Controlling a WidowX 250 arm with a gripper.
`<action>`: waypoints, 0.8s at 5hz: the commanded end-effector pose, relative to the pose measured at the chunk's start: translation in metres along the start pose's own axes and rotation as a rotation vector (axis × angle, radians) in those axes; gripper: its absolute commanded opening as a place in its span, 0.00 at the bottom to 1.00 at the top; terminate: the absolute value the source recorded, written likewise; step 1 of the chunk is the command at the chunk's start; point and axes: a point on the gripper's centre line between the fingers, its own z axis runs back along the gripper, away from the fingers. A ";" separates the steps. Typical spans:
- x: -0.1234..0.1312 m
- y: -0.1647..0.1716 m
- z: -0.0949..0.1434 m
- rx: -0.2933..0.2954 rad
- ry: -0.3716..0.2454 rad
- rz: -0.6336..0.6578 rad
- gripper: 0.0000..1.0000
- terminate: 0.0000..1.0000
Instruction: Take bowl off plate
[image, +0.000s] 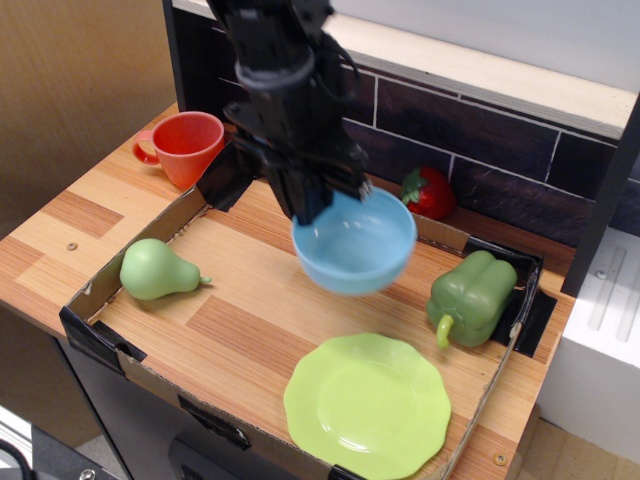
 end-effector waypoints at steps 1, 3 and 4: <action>0.008 0.022 -0.023 0.105 -0.018 0.089 0.00 0.00; 0.017 0.013 -0.030 0.119 -0.019 0.152 1.00 0.00; 0.021 0.015 -0.026 0.100 -0.015 0.195 1.00 0.00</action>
